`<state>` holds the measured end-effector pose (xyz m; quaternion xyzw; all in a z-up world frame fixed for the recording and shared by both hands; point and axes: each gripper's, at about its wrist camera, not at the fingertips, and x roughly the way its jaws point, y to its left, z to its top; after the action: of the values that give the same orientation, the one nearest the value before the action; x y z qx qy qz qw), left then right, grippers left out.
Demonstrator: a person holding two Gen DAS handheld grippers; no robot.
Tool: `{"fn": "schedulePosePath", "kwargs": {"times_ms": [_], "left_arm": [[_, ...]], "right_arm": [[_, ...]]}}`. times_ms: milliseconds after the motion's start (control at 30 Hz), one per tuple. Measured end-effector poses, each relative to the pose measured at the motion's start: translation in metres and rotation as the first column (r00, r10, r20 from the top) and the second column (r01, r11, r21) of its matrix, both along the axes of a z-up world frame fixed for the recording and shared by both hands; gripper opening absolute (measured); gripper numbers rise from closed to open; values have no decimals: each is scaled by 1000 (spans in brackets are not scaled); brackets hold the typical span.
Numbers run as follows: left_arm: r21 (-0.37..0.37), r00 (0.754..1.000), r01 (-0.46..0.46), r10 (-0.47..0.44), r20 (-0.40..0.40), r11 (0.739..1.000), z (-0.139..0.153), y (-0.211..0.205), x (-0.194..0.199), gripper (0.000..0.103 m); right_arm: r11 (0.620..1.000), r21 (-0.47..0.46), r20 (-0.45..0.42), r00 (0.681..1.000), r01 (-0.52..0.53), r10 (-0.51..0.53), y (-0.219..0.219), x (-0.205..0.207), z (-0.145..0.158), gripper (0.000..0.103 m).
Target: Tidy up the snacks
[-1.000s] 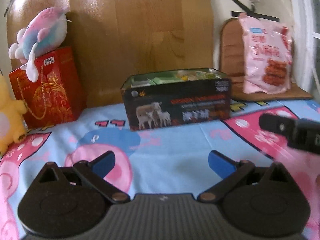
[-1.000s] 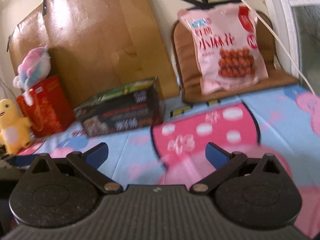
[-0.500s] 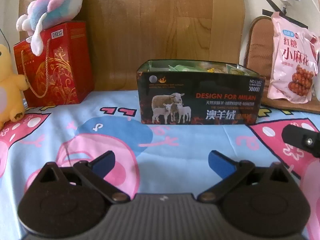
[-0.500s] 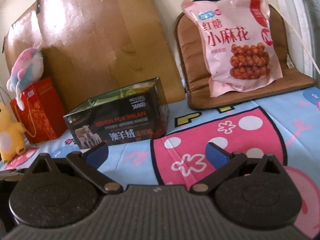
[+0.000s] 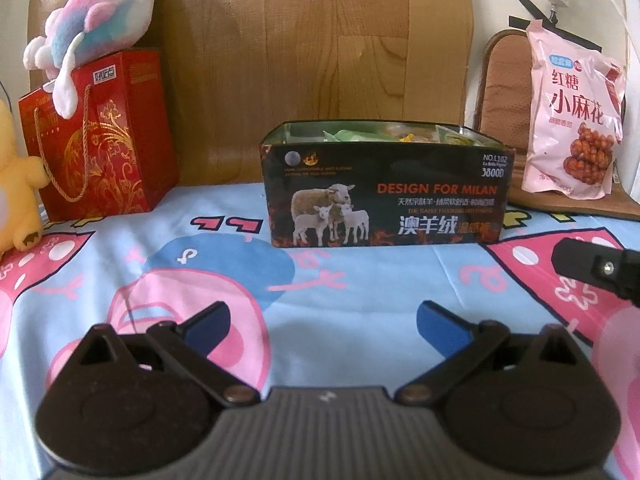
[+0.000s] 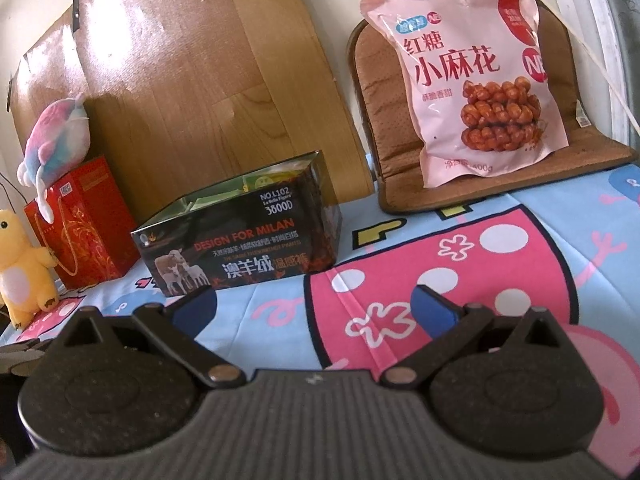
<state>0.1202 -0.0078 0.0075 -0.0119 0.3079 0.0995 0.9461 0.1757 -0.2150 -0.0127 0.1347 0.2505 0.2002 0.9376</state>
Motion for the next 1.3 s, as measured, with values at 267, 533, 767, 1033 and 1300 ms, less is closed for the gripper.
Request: {"fn": "schedulePosePath", "kwargs": {"times_ms": [267, 533, 767, 1033, 1300], "left_arm": [[-1, 1000, 4, -4, -1, 1000, 0, 0, 0, 103], [-7, 1000, -4, 4, -7, 1000, -1, 0, 0, 103], [-10, 1000, 3, -3, -4, 1000, -1, 0, 0, 103], [-33, 1000, 8, -8, -8, 999, -1, 2, 0, 103], [-55, 1000, 9, -10, -18, 998, -1, 3, 1, 103]], "right_arm": [[1000, 5, -1, 1000, 1, -1, -1, 1, -1, 103], [1000, 5, -2, 1000, 1, -1, -1, 1, -1, 103], [1000, 5, -2, 1000, 3, -3, -1, 0, 0, 103], [1000, 3, -2, 1000, 2, -2, 1, 0, -1, 103], [1000, 3, -7, 1000, -4, 4, 3, 0, -2, 103]]}}
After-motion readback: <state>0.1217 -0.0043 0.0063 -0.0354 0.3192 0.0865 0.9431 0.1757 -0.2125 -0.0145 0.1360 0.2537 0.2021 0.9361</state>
